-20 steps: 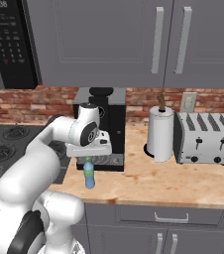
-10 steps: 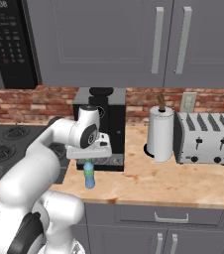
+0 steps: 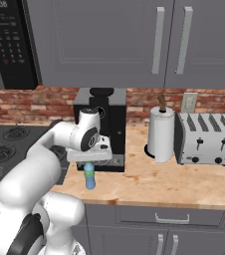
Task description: Place the drinks on the dining counter in a tight cluster.
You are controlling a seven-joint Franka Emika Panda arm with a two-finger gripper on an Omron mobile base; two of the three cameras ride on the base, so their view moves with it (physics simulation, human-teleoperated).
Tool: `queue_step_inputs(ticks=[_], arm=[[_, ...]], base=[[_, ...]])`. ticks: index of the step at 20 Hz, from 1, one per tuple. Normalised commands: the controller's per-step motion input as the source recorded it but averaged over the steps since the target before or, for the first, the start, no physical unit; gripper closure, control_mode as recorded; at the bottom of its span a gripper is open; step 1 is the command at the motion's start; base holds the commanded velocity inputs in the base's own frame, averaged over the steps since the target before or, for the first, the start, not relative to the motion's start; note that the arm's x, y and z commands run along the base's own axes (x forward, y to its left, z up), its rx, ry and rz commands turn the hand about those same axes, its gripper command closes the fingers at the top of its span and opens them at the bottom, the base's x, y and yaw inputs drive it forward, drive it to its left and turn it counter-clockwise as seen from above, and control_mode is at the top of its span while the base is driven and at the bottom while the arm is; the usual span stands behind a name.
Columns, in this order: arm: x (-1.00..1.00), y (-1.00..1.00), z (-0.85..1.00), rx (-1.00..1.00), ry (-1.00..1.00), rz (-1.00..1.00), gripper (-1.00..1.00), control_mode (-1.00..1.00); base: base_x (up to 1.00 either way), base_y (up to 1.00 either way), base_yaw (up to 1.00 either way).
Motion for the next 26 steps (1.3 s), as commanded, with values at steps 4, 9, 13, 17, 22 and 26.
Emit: queue_step_inputs(ticks=[4,9,13,17,22,26], arm=[[0.00,0.00,0.00,0.00,0.00,0.00,-1.00,-1.00],[0.00,0.00,0.00,0.00,0.00,0.00,-1.00,-1.00],[-0.01,0.00,0.00,0.00,0.00,0.00,-1.00,-1.00],[-0.03,0.03,0.00,0.00,0.00,0.00,-1.00,-1.00],[-0.01,0.06,-0.07,0.00,0.00,0.00,-1.00,-1.00],[0.00,0.03,-0.15,0.00,0.00,0.00,-1.00,-1.00]], base=[[0.00,0.00,0.00],[0.00,0.00,0.00],[0.00,0.00,0.00],[0.00,0.00,0.00],[0.00,0.00,0.00],[0.00,0.00,0.00]])
